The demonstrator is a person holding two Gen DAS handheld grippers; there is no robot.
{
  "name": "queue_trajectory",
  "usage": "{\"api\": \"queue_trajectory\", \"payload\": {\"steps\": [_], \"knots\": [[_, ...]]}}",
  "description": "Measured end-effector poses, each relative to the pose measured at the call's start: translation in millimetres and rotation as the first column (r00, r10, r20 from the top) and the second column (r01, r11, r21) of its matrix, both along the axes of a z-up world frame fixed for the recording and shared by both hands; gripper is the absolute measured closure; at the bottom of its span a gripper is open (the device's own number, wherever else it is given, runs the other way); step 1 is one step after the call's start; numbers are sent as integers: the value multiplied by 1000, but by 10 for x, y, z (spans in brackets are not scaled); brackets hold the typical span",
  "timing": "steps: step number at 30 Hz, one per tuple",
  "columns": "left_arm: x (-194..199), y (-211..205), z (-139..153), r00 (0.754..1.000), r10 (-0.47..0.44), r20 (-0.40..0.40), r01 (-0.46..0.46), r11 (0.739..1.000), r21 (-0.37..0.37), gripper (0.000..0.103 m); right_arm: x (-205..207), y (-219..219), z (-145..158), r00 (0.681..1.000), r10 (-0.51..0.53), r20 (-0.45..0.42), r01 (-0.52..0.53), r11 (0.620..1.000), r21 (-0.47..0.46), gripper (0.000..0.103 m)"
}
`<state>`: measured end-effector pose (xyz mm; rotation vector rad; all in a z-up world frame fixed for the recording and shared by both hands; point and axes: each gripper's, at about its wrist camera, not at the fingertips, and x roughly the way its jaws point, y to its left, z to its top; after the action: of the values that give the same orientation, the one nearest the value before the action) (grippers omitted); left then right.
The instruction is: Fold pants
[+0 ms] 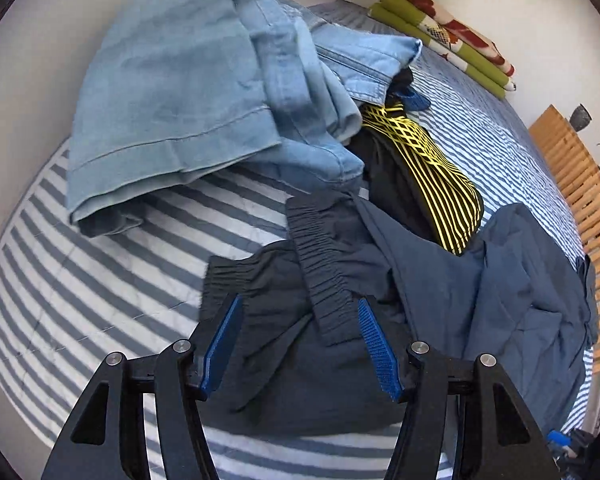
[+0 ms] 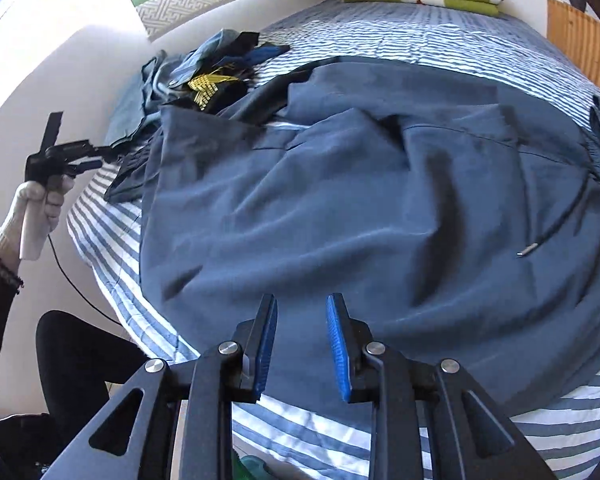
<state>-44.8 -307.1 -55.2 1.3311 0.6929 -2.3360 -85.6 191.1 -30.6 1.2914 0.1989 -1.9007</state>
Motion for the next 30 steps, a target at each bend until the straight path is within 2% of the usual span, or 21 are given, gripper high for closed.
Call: {"api": "queue_trajectory", "payload": {"steps": [3, 4, 5, 7, 10, 14, 15, 19, 20, 21, 22, 24, 26, 30], "knots": [[-273, 31, -185, 1000, 13, 13, -14, 999, 52, 41, 218, -283, -24, 997, 77, -7, -77, 997, 9, 77], [-325, 45, -235, 1000, 14, 10, -15, 998, 62, 50, 296, -380, -25, 994, 107, -22, -107, 994, 19, 75], [-373, 73, -277, 1000, 13, 18, -14, 999, 53, 75, 367, -479, -30, 990, 136, -41, -134, 990, 33, 72], [-401, 117, -294, 999, 16, 30, -16, 1000, 24, 74, 485, -646, -52, 981, 183, -63, -181, 982, 47, 67], [-256, 116, -103, 999, 17, -30, -16, 1000, 24, 75, 597, -858, -134, 967, 241, -80, -233, 968, 90, 63], [131, 8, 353, 996, 27, -90, -29, 999, -21, 75, 719, -991, -277, 944, 298, -140, -269, 944, 193, 63], [255, -15, 480, 992, 81, -97, -85, 996, -40, 75, 732, -998, -318, 940, 306, -150, -271, 938, 217, 63], [791, -155, 938, 984, 85, -154, -105, 986, -128, 75, 723, -982, -399, 941, 305, -148, -266, 935, 235, 64], [933, -203, 1018, 985, 84, -151, -108, 982, -158, 75, 722, -974, -384, 940, 304, -156, -262, 935, 239, 72], [1049, -217, 1046, 986, 77, -147, -103, 978, -180, 74, 714, -964, -382, 939, 303, -163, -258, 934, 249, 93], [1163, -239, 1037, 989, 70, -132, -95, 977, -192, 72, 698, -958, -373, 940, 300, -162, -254, 933, 256, 100], [1410, -368, 967, 993, 108, -52, -117, 972, -202, 69, 659, -895, -332, 947, 283, -155, -242, 941, 237, 102], [1553, -526, 816, 987, 161, 10, -157, 972, -178, 66, 609, -815, -284, 956, 251, -154, -214, 952, 219, 102], [1678, -679, 608, 980, 198, -2, -197, 976, -94, 63, 536, -723, -231, 967, 208, -144, -177, 962, 207, 102]]}}
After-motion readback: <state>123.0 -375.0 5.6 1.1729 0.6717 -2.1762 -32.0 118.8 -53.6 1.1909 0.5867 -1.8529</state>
